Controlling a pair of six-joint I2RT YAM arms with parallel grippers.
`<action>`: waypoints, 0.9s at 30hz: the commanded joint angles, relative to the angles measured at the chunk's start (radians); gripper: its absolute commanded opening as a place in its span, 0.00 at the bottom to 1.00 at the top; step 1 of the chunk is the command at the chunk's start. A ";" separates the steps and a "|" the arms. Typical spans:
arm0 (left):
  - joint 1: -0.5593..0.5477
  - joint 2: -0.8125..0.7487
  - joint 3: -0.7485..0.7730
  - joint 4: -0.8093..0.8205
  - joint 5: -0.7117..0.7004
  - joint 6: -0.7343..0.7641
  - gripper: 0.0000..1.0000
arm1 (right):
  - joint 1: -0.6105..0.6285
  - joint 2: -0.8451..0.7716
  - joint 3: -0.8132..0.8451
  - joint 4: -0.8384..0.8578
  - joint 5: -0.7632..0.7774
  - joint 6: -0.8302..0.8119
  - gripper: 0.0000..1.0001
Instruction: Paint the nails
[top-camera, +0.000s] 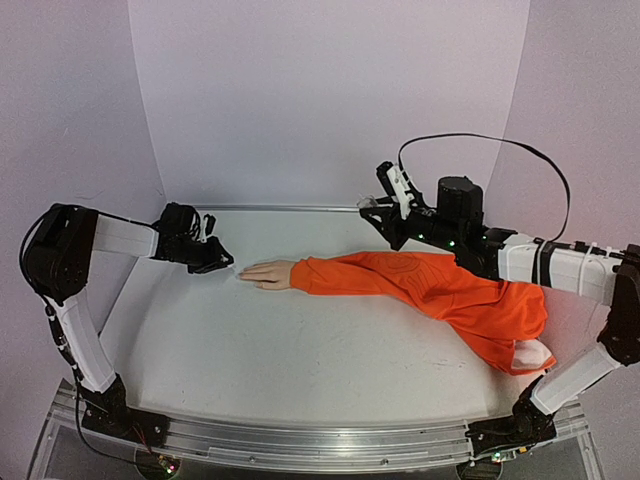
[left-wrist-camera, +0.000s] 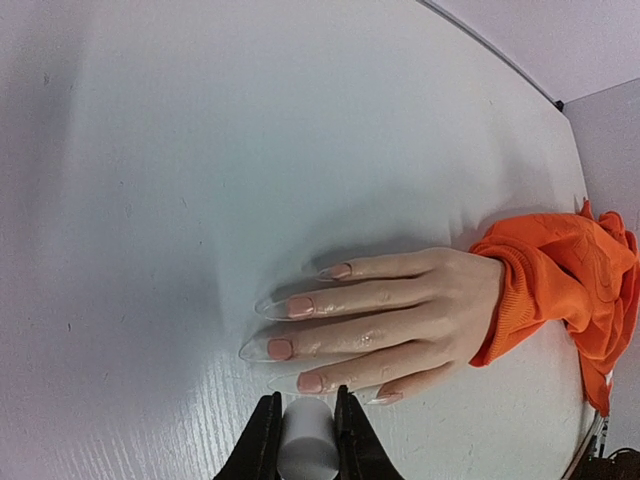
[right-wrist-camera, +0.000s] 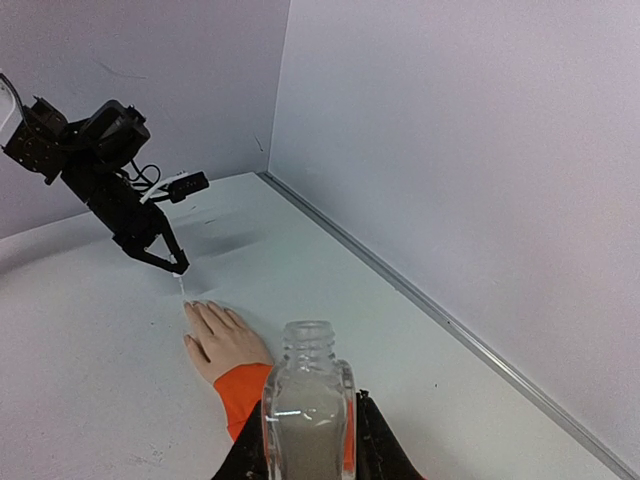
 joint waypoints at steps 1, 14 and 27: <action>0.009 0.013 0.049 0.069 0.032 0.012 0.00 | -0.007 -0.003 0.036 0.069 -0.020 0.004 0.00; 0.009 0.029 0.050 0.076 0.061 0.002 0.00 | -0.009 0.007 0.038 0.069 -0.033 0.010 0.00; 0.009 0.037 0.038 0.074 0.061 -0.008 0.00 | -0.010 0.007 0.034 0.069 -0.039 0.014 0.00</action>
